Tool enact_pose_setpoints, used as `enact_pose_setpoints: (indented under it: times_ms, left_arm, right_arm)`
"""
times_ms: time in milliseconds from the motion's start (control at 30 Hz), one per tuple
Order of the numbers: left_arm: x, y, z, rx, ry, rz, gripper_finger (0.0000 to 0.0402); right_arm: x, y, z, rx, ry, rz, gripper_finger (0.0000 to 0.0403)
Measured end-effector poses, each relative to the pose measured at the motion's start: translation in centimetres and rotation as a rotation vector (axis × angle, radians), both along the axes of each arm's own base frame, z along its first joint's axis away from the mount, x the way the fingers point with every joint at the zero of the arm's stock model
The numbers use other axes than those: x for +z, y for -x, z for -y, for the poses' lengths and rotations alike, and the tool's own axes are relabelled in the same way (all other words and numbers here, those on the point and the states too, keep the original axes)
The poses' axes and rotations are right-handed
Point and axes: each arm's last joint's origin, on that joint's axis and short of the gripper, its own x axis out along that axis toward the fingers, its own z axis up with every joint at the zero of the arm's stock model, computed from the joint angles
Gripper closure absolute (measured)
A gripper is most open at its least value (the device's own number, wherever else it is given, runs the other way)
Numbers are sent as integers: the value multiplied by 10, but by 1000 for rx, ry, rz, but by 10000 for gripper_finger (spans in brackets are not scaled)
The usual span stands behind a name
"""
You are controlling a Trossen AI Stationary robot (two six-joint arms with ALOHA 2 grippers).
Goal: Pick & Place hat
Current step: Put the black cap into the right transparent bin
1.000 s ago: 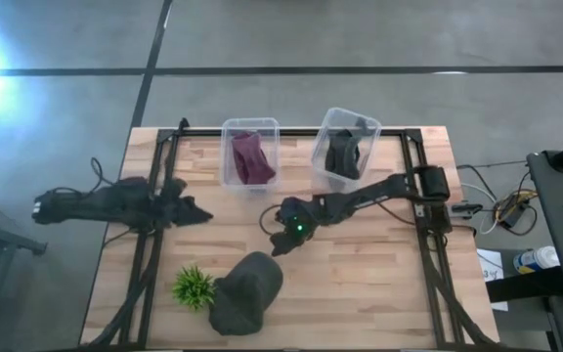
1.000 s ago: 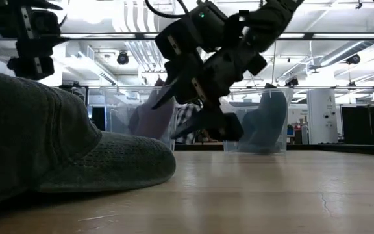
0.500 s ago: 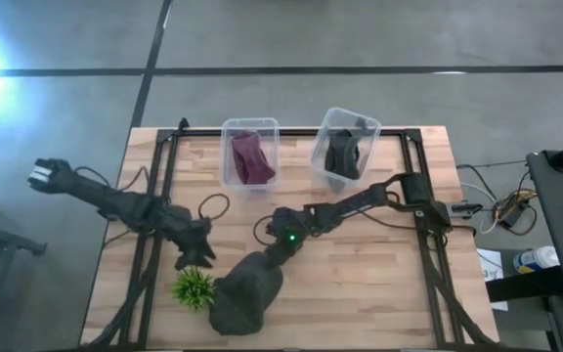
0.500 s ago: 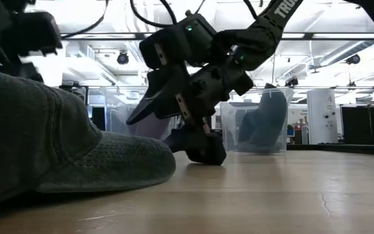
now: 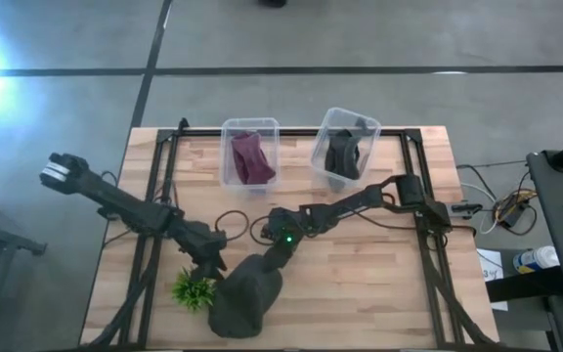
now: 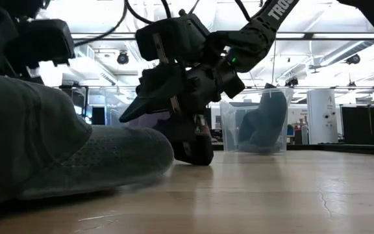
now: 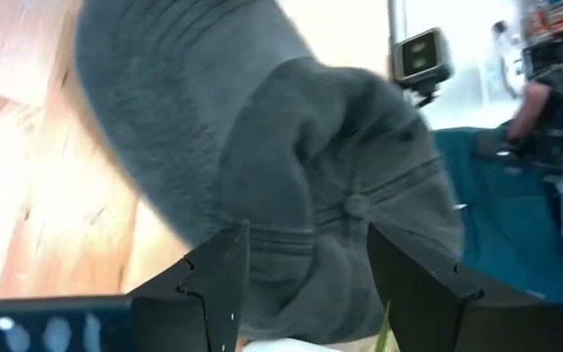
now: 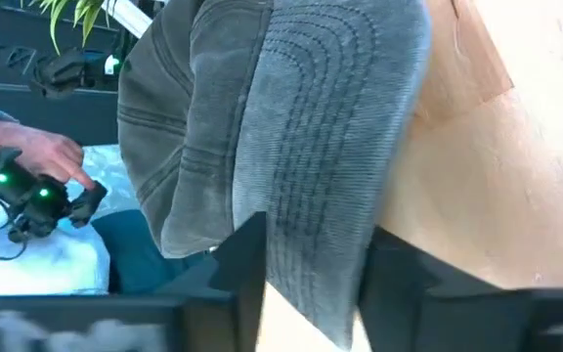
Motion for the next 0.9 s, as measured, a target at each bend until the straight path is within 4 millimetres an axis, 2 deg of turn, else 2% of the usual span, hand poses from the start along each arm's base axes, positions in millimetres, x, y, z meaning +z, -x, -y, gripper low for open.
enact_pose_setpoints:
  times_ms: [100,233,467,600,700,800,900]
  left_arm:
    - [-6,-5,2,2,-16,-39,200]
    - [-5,-13,4,25,-37,-40,200]
    - [16,-22,4,62,-128,71,200]
    - [32,-20,0,100,-240,110,200]
    - [50,-17,-4,157,-294,131,200]
    - [68,-14,-7,211,-331,173,200]
    - [84,-12,-10,281,-360,223,200]
  right_arm:
    - [0,0,0,14,2,8,320]
    - [6,-1,-2,48,20,70,380]
    - [34,9,4,73,89,83,389]
    - [71,29,20,71,225,64,390]
    - [109,51,35,50,283,51,390]
    - [161,80,40,6,297,94,391]
    - [207,119,40,-129,339,72,391]
